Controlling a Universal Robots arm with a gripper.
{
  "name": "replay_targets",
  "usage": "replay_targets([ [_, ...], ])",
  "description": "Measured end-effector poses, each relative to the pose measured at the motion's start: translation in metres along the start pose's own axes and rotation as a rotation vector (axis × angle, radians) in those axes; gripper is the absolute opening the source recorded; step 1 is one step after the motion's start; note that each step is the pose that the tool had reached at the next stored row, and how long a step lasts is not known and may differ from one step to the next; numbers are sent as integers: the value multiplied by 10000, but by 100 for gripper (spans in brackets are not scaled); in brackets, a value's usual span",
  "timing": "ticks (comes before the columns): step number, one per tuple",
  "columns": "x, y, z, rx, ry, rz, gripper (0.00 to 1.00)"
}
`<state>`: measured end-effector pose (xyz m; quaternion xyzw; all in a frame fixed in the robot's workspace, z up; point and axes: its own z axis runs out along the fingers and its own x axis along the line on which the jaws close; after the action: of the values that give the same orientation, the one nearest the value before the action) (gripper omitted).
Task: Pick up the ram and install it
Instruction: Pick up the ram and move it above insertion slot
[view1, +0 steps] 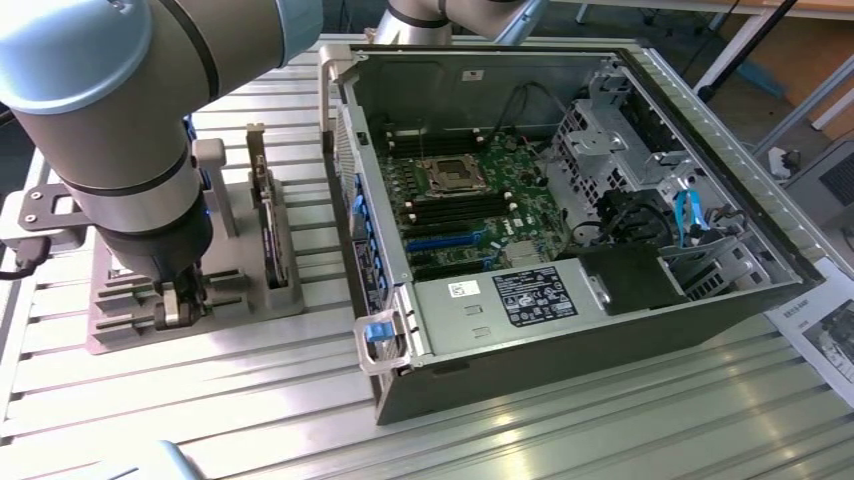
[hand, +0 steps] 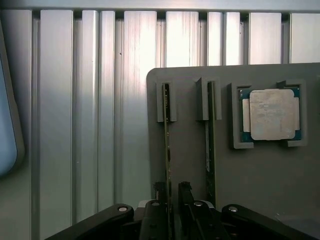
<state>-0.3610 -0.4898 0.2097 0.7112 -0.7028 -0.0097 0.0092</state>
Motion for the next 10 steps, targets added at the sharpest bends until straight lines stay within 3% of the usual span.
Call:
replay_targets([
  [10,0,1,-8,0,3,0,24],
])
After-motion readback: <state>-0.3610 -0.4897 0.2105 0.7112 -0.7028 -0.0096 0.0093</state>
